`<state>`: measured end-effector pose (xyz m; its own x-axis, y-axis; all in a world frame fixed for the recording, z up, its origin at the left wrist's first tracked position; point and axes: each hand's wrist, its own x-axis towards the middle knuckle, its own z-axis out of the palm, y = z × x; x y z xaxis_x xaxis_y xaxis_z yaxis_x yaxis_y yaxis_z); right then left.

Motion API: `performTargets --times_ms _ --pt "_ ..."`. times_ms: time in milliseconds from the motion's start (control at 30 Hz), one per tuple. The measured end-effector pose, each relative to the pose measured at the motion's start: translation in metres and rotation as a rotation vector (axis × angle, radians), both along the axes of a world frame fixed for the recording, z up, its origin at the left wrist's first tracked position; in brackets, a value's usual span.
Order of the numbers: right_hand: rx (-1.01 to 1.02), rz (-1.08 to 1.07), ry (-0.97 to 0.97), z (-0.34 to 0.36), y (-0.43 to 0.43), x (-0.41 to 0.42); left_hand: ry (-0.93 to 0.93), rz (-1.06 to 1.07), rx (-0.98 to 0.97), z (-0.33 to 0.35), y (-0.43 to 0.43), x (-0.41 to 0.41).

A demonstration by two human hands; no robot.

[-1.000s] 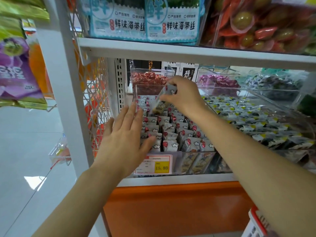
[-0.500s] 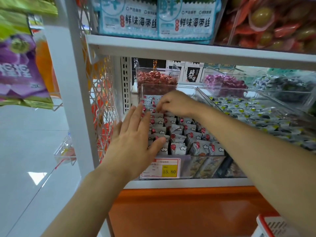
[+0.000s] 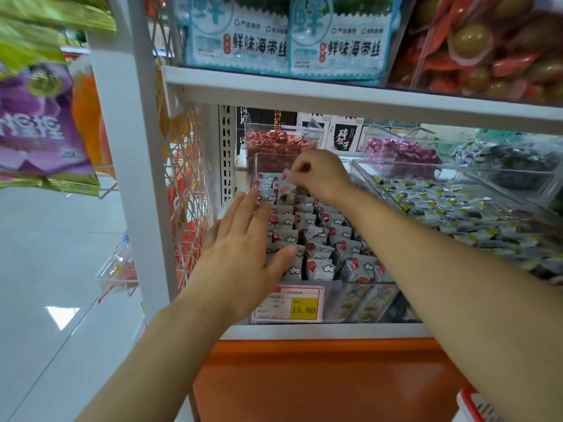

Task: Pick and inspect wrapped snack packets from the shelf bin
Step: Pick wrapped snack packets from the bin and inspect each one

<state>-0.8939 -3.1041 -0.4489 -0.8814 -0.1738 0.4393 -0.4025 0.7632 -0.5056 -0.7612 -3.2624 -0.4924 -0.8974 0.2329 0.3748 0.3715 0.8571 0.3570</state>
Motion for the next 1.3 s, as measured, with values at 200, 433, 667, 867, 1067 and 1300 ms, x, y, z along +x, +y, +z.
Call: performTargets --times_ms 200,433,667,867,1067,1300 --pt "-0.574 -0.094 0.180 0.015 0.023 0.062 0.279 0.018 0.198 0.015 0.004 0.006" --pt "-1.116 0.035 -0.022 -0.008 0.048 0.146 0.090 -0.072 0.622 0.019 0.022 0.021" --pt "-1.309 0.106 -0.184 -0.022 0.054 0.170 -0.256 -0.194 0.990 0.015 0.025 0.027" --pt "-1.196 0.128 -0.226 -0.027 0.055 0.174 -0.333 -0.207 1.225 0.013 0.023 0.025" --pt "-1.081 0.075 -0.189 -0.032 0.055 0.172 -0.410 -0.235 1.357 0.018 0.022 0.026" --pt "-1.315 0.123 -0.306 -0.031 0.050 0.171 -0.374 -0.216 1.433 0.019 0.018 0.028"
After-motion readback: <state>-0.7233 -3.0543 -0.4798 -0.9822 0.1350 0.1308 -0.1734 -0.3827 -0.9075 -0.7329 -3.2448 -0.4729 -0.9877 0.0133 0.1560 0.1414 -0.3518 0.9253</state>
